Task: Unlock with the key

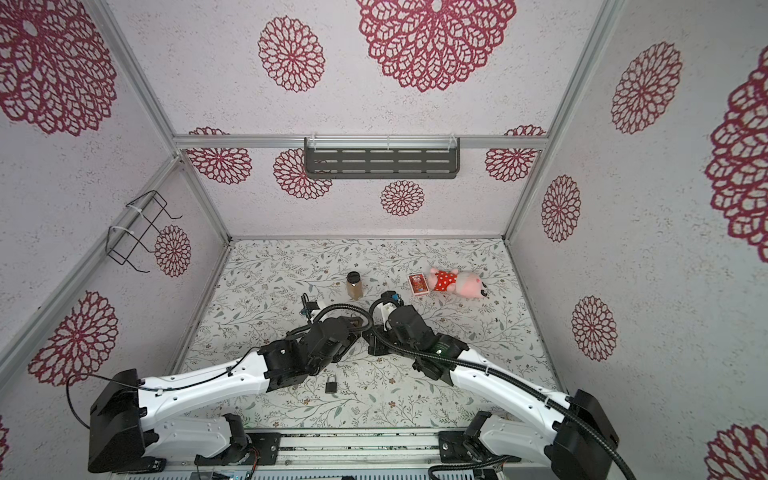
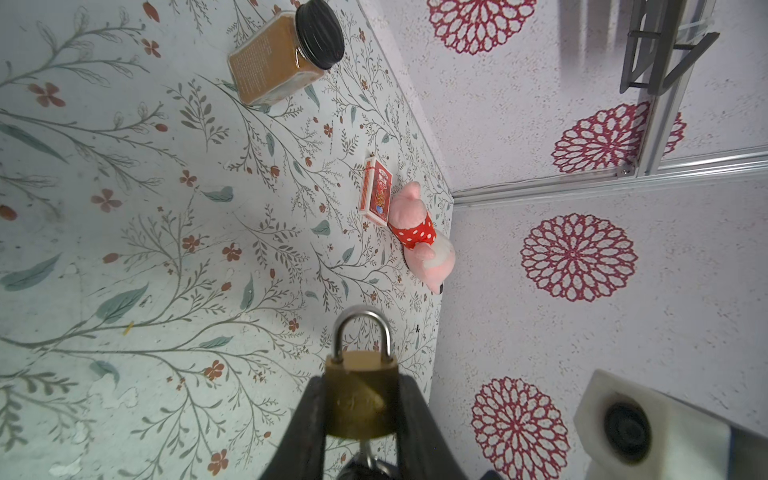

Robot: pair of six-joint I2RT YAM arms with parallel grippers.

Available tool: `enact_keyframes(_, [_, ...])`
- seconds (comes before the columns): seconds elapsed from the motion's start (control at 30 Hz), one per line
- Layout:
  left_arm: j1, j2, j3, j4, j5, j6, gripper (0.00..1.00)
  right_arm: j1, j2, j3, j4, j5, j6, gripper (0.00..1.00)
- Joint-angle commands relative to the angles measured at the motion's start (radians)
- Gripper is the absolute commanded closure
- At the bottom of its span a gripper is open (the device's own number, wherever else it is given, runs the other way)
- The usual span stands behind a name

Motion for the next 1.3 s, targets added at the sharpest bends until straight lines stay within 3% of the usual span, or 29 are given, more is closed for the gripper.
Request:
enact_keyframes(0.0, [-0.037,-0.045,-0.016,0.090,0.168,-0.029,1.00,-0.028,0.011,0.058,0.037,0.211,-0.069,1.00])
enact_keyframes(0.2, [-0.039,-0.047,-0.056,0.126,0.170,-0.070,1.00,-0.015,0.023,0.074,0.033,0.253,-0.095,1.00])
enact_keyframes(0.37, [-0.039,-0.041,-0.101,0.230,0.178,-0.068,1.00,-0.022,0.005,0.038,0.165,0.056,-0.012,1.00])
enact_keyframes(0.5, [-0.038,-0.040,-0.095,0.189,0.170,-0.050,1.00,-0.051,-0.025,0.040,0.149,0.012,0.063,1.00])
enact_keyframes(0.67, [-0.042,-0.029,-0.087,0.177,0.152,-0.056,1.00,-0.067,-0.031,0.069,0.002,0.131,0.113,1.00])
enact_keyframes(0.77, [-0.045,-0.022,-0.075,0.174,0.139,-0.058,1.00,-0.050,-0.026,0.063,0.018,0.156,0.105,1.00])
enact_keyframes(1.0, [-0.042,-0.007,-0.055,0.212,0.159,-0.092,1.00,0.026,0.013,0.073,0.057,0.242,-0.025,1.00])
enact_keyframes(1.13, [-0.043,-0.010,-0.052,0.216,0.177,-0.104,1.00,0.026,0.010,0.052,0.118,0.205,-0.076,1.00])
enact_keyframes(1.27, [-0.043,-0.006,-0.074,0.210,0.174,-0.129,1.00,-0.030,-0.045,-0.009,0.268,0.058,0.050,1.00])
